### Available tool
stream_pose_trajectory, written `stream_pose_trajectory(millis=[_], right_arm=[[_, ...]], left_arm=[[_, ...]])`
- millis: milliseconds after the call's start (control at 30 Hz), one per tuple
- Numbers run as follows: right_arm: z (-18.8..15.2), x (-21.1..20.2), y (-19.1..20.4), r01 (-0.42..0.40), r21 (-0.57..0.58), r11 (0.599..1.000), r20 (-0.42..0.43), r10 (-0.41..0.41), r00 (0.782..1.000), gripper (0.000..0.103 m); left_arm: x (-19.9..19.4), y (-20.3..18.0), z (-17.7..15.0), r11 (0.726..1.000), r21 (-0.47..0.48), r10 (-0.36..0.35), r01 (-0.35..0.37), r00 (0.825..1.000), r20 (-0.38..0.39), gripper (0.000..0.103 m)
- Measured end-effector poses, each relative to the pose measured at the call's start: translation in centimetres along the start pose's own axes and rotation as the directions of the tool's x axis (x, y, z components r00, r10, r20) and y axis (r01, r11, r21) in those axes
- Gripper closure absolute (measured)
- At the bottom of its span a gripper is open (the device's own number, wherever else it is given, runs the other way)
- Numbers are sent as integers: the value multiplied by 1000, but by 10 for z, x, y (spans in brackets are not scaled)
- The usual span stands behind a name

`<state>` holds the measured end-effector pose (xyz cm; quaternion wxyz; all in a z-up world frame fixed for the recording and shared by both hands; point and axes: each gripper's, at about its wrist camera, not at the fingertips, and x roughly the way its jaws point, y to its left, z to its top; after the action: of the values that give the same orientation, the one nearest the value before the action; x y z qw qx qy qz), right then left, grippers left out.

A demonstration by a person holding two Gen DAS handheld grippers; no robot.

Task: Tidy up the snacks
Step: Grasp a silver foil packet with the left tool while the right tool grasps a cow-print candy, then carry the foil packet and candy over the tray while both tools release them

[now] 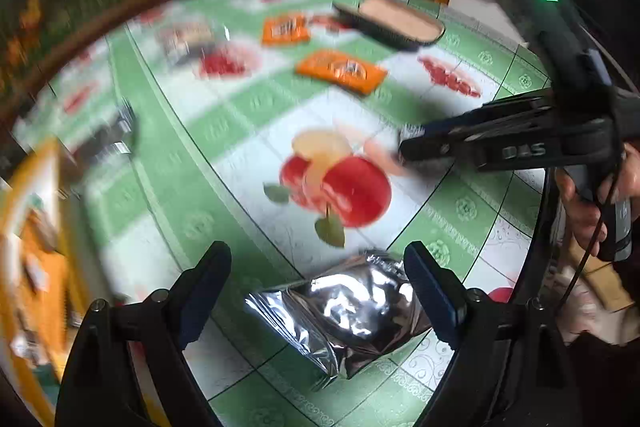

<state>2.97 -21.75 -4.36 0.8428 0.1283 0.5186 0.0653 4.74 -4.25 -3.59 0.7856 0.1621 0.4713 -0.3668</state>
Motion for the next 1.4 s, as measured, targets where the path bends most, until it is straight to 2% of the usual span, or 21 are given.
stream_pose_trajectory(millis=[100,200,400,500,600,633,767,867,967,1100,1167,1300,1367,1400], right_arm=[[-1,-1,-1,-10,-1,1000,4,10,1000,67],[-1,0,-2,-24,-6,1000,8,24,1000,67],[-1,1,-4,-46,-7,999,17,46,999,67],[-1,1,-3,-41,-15,999,19,42,999,67],[-1,1,-1,-30,-25,999,20,31,999,67],[-2,1,0,-27,-28,999,21,28,999,67],[-4,0,2,-22,-41,999,32,24,999,67],[-7,-1,4,-34,-44,998,43,36,998,68],[-10,-4,4,-42,-37,998,62,44,997,68],[-9,-13,11,-48,-50,998,81,52,995,68],[-6,-17,19,-54,-68,996,91,60,994,68],[0,-21,42,-79,-113,990,93,89,992,68],[4,-20,60,-101,-141,985,87,114,990,68],[6,-19,67,-113,-153,982,83,127,988,68]], left_arm=[[2,10,-11,993,-40,-114,113,993,-31,16],[-7,8,-21,990,-28,-140,139,990,-22,16],[-13,-17,-27,991,109,-76,81,996,-51,16],[-6,-37,-30,976,218,18,-5,998,-59,16],[6,-47,-32,963,265,78,-54,994,-81,14],[7,-47,-31,965,257,78,-57,994,-74,17],[5,-50,-30,978,204,61,-47,996,-61,44],[0,-50,-31,985,152,82,-77,996,-32,44],[-15,-38,-33,996,41,78,-79,997,17,44],[-44,-15,-39,992,-97,83,-75,994,78,44],[-61,-1,-45,982,-166,106,-87,989,106,44],[-99,38,-62,938,-304,214,-165,967,135,44],[-115,58,-71,902,-363,294,-232,947,127,44],[-124,72,-78,876,-404,336,-264,935,117,44]])
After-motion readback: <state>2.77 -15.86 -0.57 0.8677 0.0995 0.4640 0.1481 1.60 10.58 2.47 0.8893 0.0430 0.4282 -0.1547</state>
